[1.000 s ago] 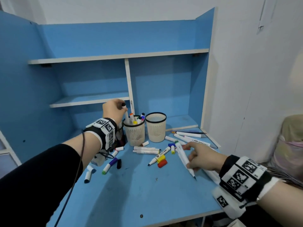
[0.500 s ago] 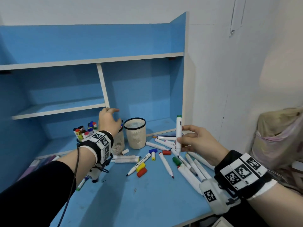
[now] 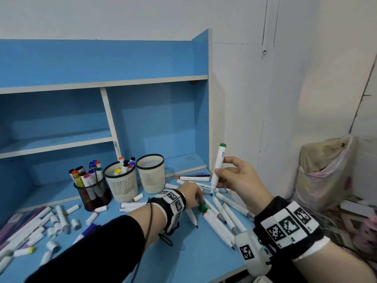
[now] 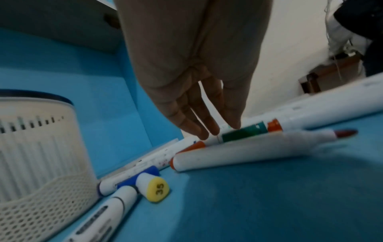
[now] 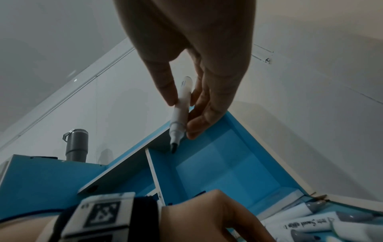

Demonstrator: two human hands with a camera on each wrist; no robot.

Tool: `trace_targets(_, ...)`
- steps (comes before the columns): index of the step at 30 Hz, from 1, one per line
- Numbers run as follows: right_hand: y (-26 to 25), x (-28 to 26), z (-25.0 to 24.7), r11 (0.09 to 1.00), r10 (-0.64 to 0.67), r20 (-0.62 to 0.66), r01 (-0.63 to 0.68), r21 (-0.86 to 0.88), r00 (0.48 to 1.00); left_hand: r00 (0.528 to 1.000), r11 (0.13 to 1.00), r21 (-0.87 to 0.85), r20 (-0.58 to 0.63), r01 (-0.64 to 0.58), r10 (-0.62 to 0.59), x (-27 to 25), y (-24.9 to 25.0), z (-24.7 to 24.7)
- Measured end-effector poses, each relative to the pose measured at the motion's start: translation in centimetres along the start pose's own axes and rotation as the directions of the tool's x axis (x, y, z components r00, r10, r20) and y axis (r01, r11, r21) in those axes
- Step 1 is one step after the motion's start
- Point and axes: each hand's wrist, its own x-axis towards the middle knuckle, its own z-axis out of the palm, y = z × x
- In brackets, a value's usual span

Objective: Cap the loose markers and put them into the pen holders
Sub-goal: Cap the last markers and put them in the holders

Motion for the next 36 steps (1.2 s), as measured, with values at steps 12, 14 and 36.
trace_targets(12,1.9,-0.3,-1.0,0.998,0.031,-0.033,-0.029,0.056,0.999,1.000,0.978,0.207,0.007,-0.009,0.008,0.3,-0.6,0.7)
trace_targets(14,2.1,-0.3,-0.6,0.995,0.032,-0.047,-0.028,0.093,0.998,0.999,0.995,0.098,-0.040,-0.015,0.019,-0.3,-1.2,0.5)
trace_targets(36,2.3,-3.3,9.4,0.853,-0.082,-0.043,0.092,0.514,0.996,0.812,0.657,-0.718,-0.514,-0.231,-0.276,-17.8,-4.6,-4.1)
